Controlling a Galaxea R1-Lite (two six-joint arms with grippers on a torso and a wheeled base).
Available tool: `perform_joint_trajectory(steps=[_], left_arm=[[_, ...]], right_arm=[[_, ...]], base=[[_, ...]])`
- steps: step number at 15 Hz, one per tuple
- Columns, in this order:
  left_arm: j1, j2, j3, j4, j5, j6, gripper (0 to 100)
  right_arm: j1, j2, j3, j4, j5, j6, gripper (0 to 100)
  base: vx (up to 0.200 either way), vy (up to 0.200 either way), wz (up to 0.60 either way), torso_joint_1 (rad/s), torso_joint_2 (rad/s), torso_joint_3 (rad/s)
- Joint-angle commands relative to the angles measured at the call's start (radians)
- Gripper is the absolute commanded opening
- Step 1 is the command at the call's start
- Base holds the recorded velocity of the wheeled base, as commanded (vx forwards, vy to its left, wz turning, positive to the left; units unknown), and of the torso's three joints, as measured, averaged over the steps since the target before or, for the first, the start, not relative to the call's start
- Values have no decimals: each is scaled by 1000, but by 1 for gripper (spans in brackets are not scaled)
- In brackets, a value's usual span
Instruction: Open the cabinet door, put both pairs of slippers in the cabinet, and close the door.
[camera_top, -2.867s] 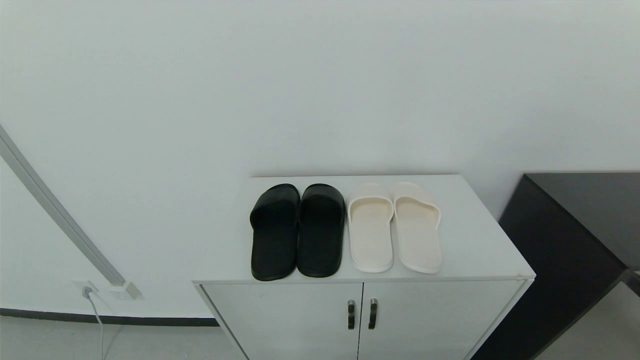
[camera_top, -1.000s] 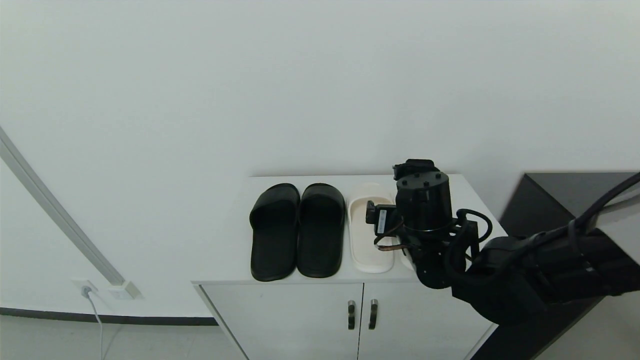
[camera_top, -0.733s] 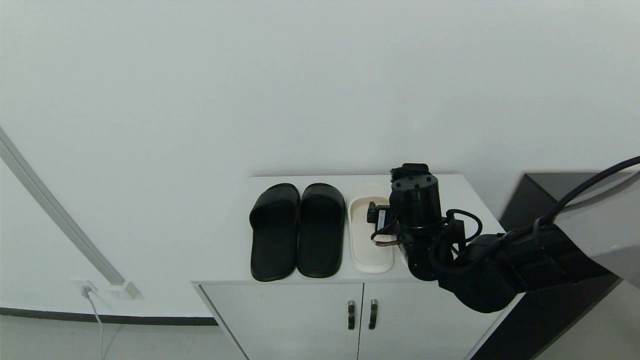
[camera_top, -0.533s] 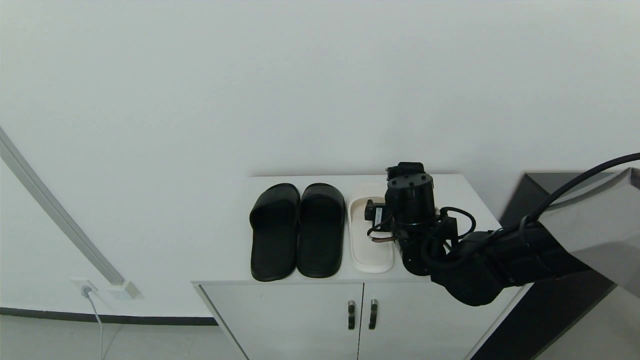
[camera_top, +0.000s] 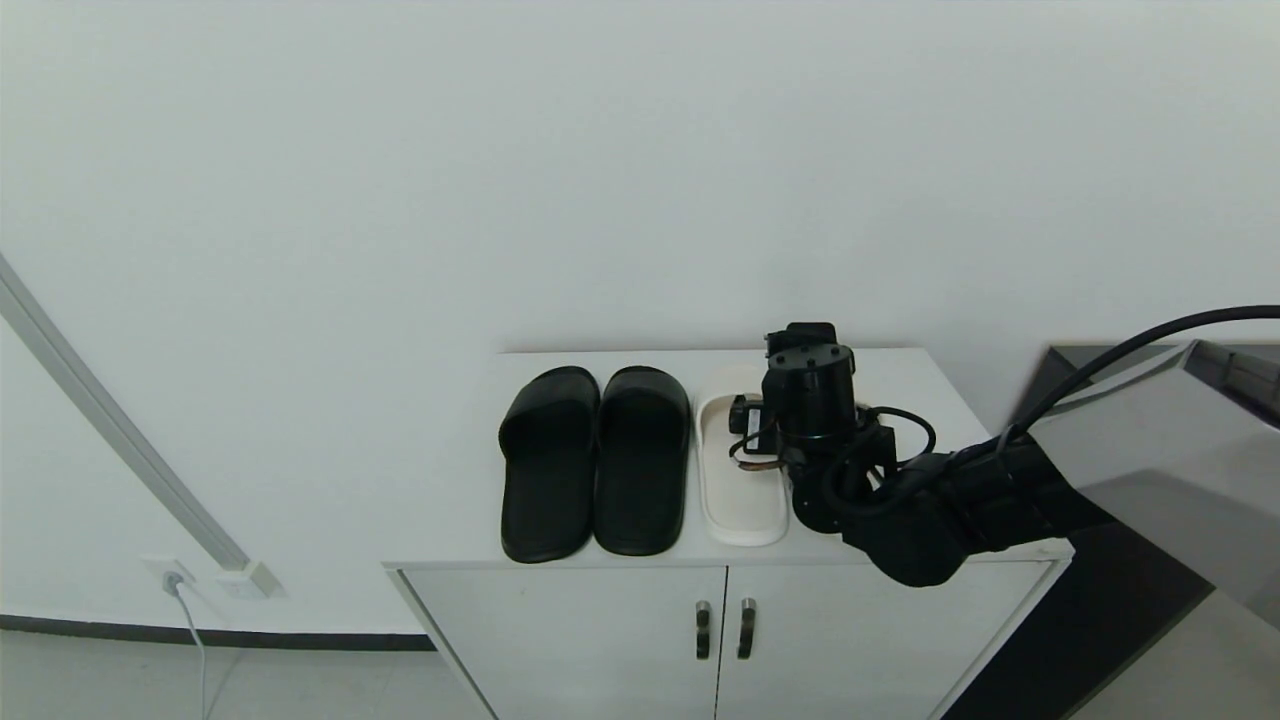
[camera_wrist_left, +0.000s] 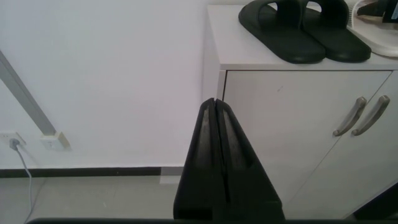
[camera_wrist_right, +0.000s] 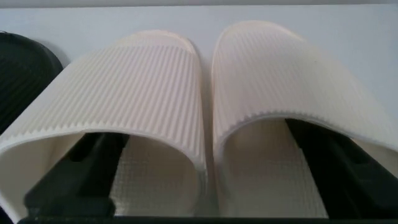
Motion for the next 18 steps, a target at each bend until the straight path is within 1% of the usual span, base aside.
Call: perform_joint_trajectory(steps=[1, 10, 11, 13, 14, 15, 16, 18], left_arm=[[0, 2, 0, 0, 0, 0, 0], [0, 2, 0, 0, 0, 0, 0], [0, 2, 0, 0, 0, 0, 0], [0, 2, 0, 0, 0, 0, 0], [0, 2, 0, 0, 0, 0, 0], [0, 2, 0, 0, 0, 0, 0], [0, 2, 0, 0, 0, 0, 0], [0, 2, 0, 0, 0, 0, 0]], right_arm=[[-1, 3, -12, 0, 0, -1, 0], [5, -18, -6, -2, -3, -20, 0], [8, -55, 21, -2, -2, -24, 0], [25, -158, 140, -24, 17, -96, 0], [34, -199, 192, -62, 54, -123, 0], [41, -253, 263, -112, 107, -154, 0], [41, -313, 337, -134, 153, -185, 0], [48, -434, 456, -131, 293, -205, 0]], base=[[0, 0, 0, 0, 0, 0], [0, 0, 0, 0, 0, 0], [0, 0, 0, 0, 0, 0], [0, 0, 0, 0, 0, 0], [0, 0, 0, 0, 0, 0], [0, 0, 0, 0, 0, 0], [0, 0, 0, 0, 0, 0], [0, 0, 0, 0, 0, 0]])
